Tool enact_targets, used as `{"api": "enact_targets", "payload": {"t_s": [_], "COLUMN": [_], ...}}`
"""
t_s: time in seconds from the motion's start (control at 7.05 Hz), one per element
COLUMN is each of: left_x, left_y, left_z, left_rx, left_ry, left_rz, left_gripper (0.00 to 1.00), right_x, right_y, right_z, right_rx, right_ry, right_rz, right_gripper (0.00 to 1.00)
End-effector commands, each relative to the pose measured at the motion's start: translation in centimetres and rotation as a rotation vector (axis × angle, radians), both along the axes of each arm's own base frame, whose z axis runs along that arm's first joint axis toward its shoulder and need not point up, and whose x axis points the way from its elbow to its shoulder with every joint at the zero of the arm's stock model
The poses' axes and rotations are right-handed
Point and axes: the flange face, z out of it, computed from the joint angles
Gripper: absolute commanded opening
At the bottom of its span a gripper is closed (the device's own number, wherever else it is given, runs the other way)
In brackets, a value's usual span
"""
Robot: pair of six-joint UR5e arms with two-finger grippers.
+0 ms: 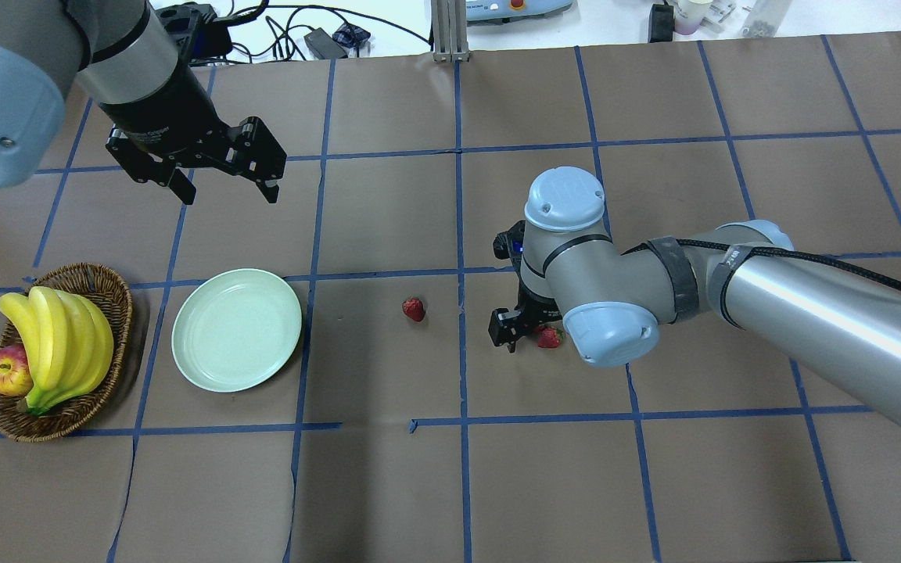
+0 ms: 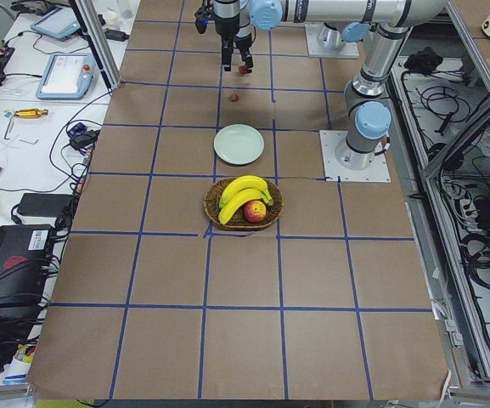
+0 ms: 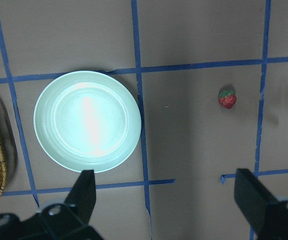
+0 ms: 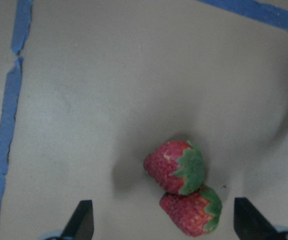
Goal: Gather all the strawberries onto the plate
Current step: 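Lower the right gripper and grasp one strawberry of the pair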
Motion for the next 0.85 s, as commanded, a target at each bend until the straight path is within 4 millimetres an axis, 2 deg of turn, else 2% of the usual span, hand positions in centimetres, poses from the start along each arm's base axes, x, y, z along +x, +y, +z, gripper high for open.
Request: {"api": "enact_targets", "payload": {"t_s": [0.0, 0.14, 0.43, 0.71], "left_x": [-0.02, -0.02, 0.0, 0.0], "left_y": [-0.05, -0.05, 0.0, 0.0], "left_z": [-0.08, -0.08, 0.0, 0.0], "left_rx": [0.0, 0.0, -0.001, -0.001], "left_ry": [0.002, 0.002, 0.0, 0.0], "left_rz": [0.0, 0.0, 0.0, 0.0], "left_gripper": [1.0, 1.0, 1.0, 1.0], "right_x": [-0.14, -0.09, -0.2, -0.27], "right_y": [0.59, 0.13, 0.39, 0.68], "right_z": [-0.78, -0.38, -0.71, -0.99], "right_rx": [-0.043, -0.059, -0.053, -0.046], "right_ry": [-0.008, -0.014, -0.008, -0.006], "right_rz": [0.005, 0.004, 0.006, 0.006], "right_gripper": [0.96, 0.89, 0.64, 0.55]}}
